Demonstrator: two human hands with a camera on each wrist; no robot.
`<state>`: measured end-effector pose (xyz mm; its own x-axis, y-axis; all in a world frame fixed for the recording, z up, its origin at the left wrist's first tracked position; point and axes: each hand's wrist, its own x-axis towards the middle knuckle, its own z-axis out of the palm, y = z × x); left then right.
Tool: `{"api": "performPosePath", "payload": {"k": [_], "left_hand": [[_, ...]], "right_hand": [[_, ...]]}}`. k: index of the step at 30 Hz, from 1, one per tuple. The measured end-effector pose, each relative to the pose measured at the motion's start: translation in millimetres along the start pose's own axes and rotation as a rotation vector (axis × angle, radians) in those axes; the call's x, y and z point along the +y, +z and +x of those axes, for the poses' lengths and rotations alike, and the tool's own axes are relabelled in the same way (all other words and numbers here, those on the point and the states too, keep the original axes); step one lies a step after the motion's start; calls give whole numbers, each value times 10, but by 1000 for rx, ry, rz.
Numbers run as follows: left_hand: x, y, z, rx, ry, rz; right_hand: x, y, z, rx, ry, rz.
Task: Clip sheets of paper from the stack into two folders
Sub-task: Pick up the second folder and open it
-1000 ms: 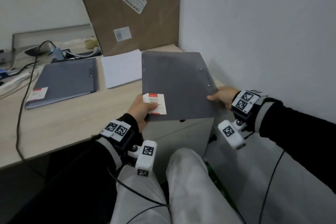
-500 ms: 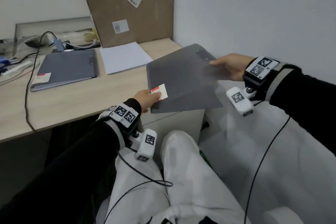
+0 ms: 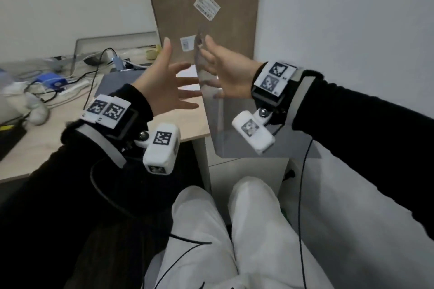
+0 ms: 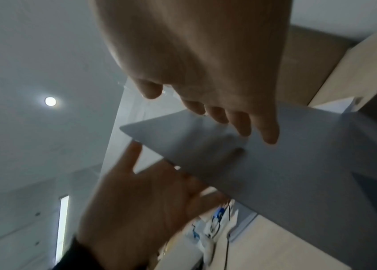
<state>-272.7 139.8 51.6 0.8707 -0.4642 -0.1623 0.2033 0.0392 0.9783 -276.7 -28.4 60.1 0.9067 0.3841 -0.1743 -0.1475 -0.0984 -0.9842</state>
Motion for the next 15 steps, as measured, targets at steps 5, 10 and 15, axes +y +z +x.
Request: {"api": "performPosePath", "payload": {"k": [5, 10, 15], "left_hand": [[104, -481, -197, 92, 0, 75], [-346, -989, -198, 419, -132, 65], [-928, -1302, -283, 453, -353, 185]], "right_hand": [[206, 483, 384, 26, 78, -288], [500, 569, 565, -95, 160, -542], [665, 301, 747, -45, 130, -1029]]}}
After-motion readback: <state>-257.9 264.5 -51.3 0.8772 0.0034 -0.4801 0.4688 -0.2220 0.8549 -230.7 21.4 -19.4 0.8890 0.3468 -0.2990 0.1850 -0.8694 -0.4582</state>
